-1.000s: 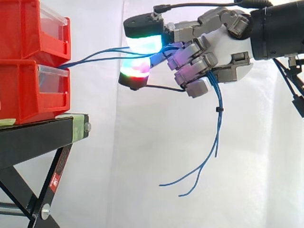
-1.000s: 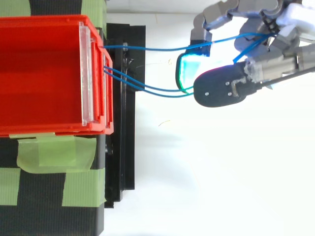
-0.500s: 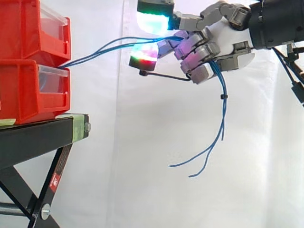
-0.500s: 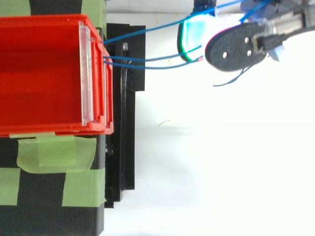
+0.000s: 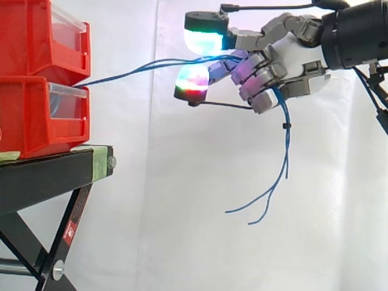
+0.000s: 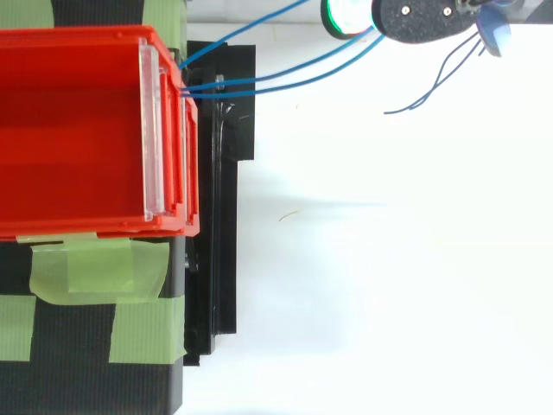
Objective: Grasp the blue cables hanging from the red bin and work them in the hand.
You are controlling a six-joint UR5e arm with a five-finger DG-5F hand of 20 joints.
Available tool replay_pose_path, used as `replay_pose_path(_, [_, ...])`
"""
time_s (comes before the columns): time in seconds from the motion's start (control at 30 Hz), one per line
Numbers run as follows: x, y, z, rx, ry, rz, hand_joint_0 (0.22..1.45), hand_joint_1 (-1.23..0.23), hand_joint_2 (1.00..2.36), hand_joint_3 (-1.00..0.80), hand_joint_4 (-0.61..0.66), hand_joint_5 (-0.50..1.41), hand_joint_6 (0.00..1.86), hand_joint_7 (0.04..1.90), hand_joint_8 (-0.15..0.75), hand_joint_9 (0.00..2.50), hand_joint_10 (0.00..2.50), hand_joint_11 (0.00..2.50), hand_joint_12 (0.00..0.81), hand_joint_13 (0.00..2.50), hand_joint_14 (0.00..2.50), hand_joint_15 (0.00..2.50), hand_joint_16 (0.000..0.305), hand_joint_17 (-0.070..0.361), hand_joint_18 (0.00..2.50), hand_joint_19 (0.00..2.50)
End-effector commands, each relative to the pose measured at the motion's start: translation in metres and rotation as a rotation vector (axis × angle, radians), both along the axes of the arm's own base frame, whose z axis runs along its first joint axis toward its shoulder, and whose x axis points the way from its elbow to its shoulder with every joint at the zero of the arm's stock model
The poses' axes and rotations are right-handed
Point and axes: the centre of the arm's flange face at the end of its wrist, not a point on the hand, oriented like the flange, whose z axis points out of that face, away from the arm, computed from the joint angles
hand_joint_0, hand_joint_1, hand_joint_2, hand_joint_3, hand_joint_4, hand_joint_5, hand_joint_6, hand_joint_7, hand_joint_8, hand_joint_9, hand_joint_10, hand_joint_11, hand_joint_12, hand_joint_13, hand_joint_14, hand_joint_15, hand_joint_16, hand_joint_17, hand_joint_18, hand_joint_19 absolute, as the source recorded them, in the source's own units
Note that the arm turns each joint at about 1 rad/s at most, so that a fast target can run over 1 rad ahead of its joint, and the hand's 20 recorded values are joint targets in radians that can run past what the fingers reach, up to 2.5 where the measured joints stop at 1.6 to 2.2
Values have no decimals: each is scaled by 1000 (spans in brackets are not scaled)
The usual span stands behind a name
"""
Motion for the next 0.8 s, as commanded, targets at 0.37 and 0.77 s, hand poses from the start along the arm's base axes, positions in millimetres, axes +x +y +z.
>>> replay_pose_path(0.37, [0, -1, -2, -17, -4, -10, 824, -669, 1007, -820, 224, 231, 322, 1252, 430, 1603, 2500, 2500, 727, 1909, 2500, 1975, 224, 168, 2202, 725])
replay_pose_path(0.77, [17, 2, 9, -113, -106, -16, 828, -665, 1007, -825, 225, 236, 320, 1251, 430, 1603, 2500, 2500, 727, 1909, 2500, 1975, 224, 168, 2202, 725])
